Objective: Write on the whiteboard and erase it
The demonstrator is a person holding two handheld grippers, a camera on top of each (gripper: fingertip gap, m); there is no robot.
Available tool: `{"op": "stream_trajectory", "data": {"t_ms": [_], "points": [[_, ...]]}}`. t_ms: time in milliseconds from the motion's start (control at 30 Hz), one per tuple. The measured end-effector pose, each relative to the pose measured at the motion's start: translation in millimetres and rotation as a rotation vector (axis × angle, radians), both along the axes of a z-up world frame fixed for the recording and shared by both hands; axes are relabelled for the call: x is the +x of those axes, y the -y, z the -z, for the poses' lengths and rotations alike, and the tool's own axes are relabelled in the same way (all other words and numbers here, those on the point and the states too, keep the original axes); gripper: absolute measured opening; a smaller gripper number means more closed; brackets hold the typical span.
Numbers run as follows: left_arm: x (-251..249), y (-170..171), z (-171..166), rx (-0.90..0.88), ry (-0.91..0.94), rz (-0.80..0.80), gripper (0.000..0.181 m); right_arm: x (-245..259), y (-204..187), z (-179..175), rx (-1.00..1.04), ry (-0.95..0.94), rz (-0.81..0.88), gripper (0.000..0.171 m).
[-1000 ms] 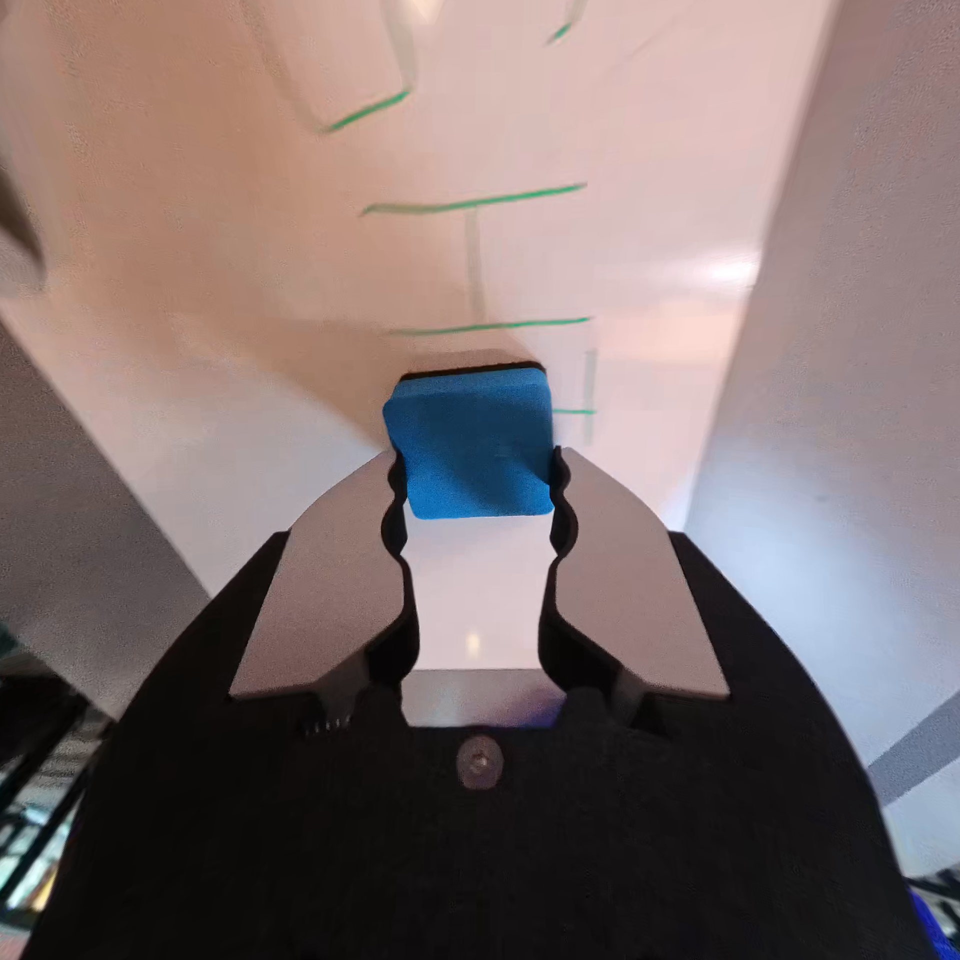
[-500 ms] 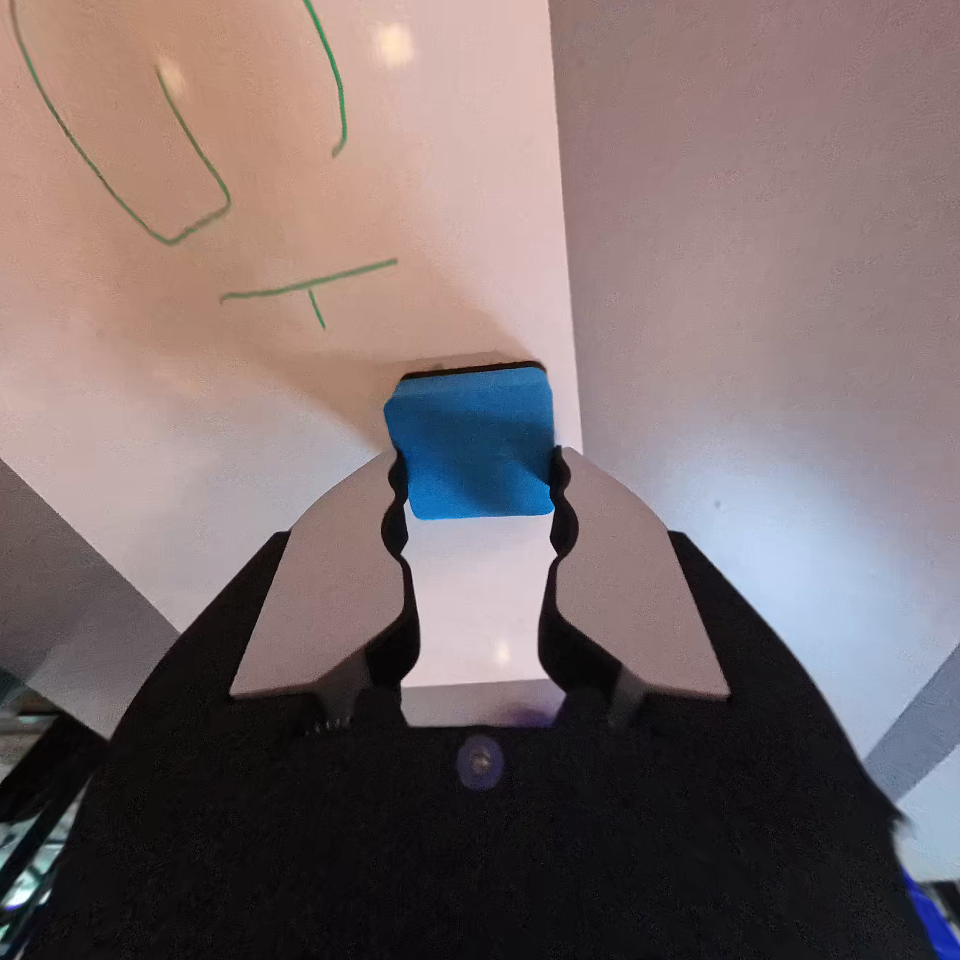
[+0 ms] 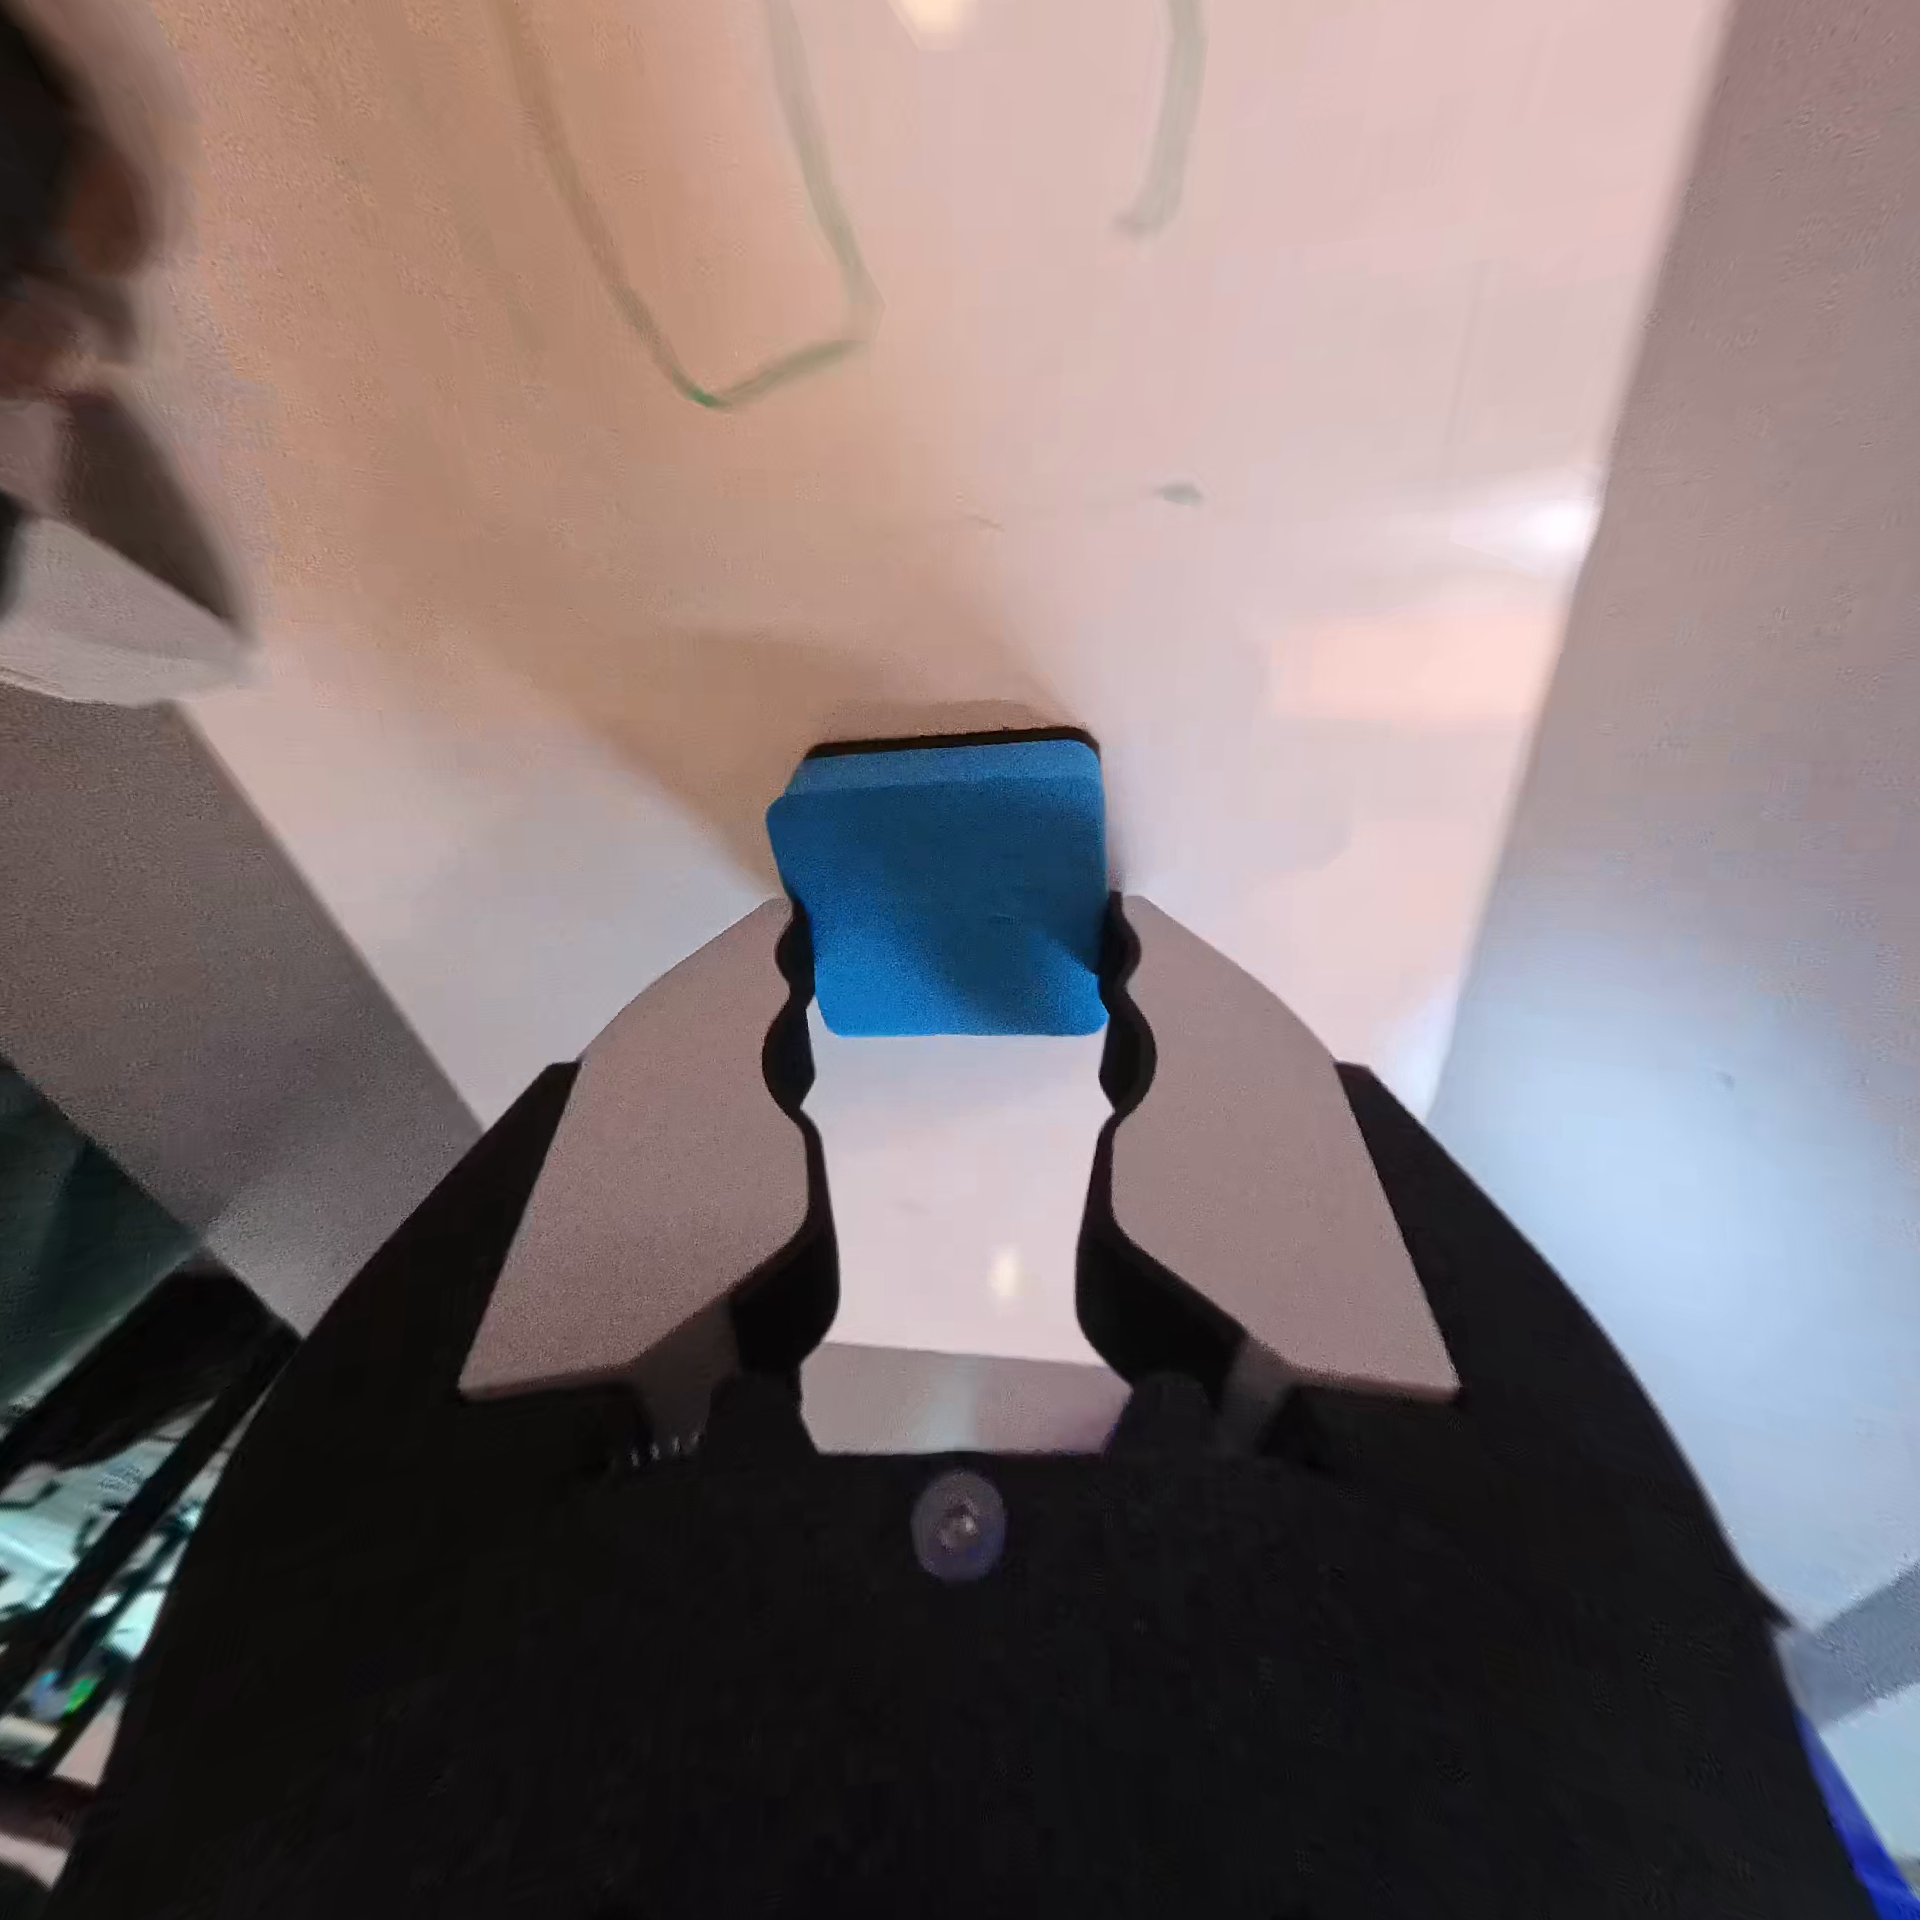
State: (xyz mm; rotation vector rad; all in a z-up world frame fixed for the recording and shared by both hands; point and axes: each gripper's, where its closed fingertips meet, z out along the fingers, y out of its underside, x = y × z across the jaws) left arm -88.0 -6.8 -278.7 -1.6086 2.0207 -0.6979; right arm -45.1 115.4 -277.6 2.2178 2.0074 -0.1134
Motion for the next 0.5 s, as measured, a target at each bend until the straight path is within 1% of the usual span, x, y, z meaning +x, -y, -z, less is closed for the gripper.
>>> {"op": "stream_trajectory", "data": {"t_ms": [33,67,100,167,200,233,267,333,400,433,467,500], "points": [[0,0,0,-0.001,-0.001,0.001,0.0,-17,15,0,-0.005,-0.026,-0.047,0.054],[0,0,0,0.003,-0.004,0.0,0.0,-35,17,1,0.031,-0.041,-0.097,0.054],[1,0,0,0.009,-0.007,-0.003,0.0,-49,8,2,0.066,-0.048,-0.123,0.054],[1,0,0,0.028,-0.013,-0.009,0.0,-59,-37,2,0.108,-0.064,-0.001,0.054],[1,0,0,0.035,-0.012,-0.011,0.0,-49,-56,1,0.112,-0.046,0.051,0.054],[1,0,0,0.039,-0.011,-0.012,0.0,-35,-64,2,0.09,-0.032,0.093,0.054],[1,0,0,0.041,-0.011,-0.009,0.0,-23,-59,2,0.057,-0.023,0.115,0.054],[1,0,0,0.026,-0.008,-0.004,0.0,-9,-25,1,0.019,0.008,0.028,0.054],[1,0,0,0.007,-0.003,-0.001,0.0,-31,8,1,0.023,-0.013,-0.083,0.054],[2,0,0,0.007,-0.005,-0.001,0.0,-50,15,2,0.035,-0.043,-0.118,0.054],[2,0,0,0.017,-0.01,-0.004,0.0,-70,12,2,0.05,-0.076,-0.129,0.054],[2,0,0,0.027,-0.013,-0.006,0.0,-85,-1,2,0.065,-0.103,-0.109,0.054]]}}
